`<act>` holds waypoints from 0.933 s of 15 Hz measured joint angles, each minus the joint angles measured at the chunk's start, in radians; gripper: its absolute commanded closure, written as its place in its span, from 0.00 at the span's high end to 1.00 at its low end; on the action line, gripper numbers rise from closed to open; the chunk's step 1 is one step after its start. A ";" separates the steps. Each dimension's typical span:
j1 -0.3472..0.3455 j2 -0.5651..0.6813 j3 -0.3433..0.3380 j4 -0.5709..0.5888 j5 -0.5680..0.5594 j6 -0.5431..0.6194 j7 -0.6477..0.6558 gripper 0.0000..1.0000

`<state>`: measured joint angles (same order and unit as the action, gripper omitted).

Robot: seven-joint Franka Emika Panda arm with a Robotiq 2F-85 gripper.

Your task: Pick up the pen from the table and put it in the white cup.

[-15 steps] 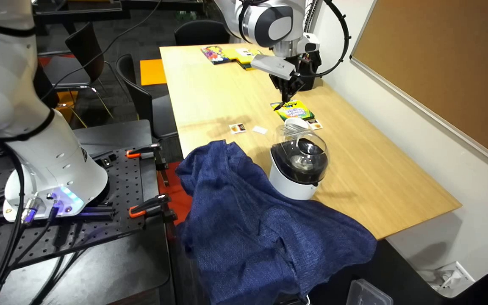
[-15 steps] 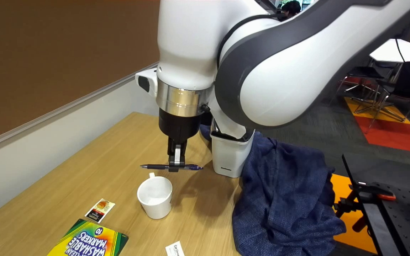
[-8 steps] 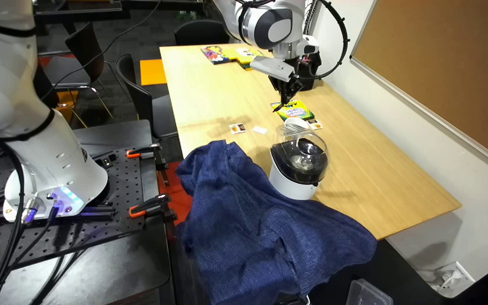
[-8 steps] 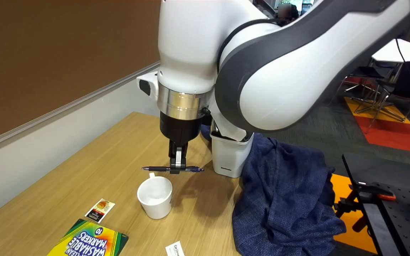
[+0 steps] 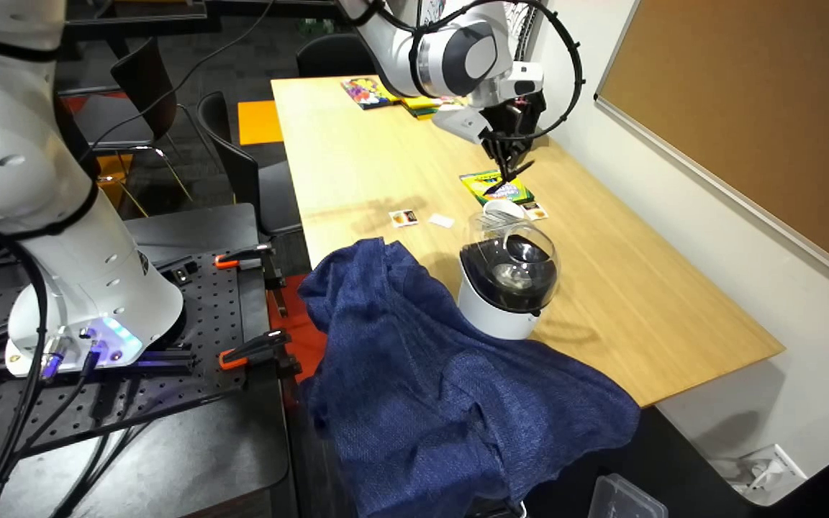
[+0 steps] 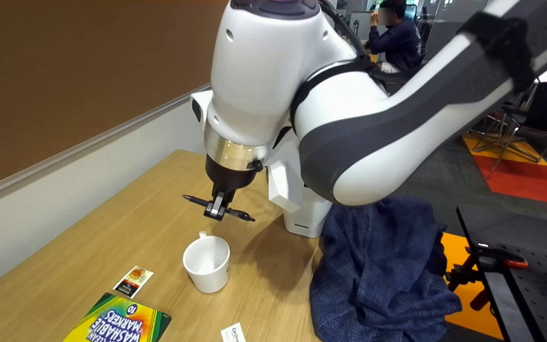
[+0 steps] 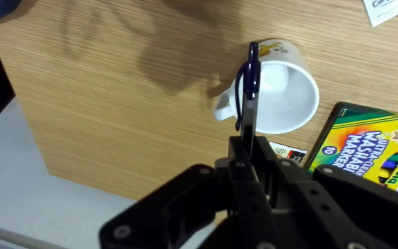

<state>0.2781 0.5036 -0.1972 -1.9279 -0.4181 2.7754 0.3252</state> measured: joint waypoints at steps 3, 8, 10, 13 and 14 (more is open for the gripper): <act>0.107 0.032 -0.118 0.023 -0.085 0.008 0.206 0.03; 0.236 0.087 -0.252 0.060 -0.204 0.008 0.519 0.03; 0.265 0.108 -0.281 0.072 -0.264 0.008 0.649 0.03; 0.293 0.133 -0.311 0.091 -0.384 0.008 0.858 0.03; 0.300 0.140 -0.319 0.099 -0.432 0.008 0.937 0.03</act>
<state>0.5778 0.6438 -0.5166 -1.8291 -0.8500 2.7835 1.2619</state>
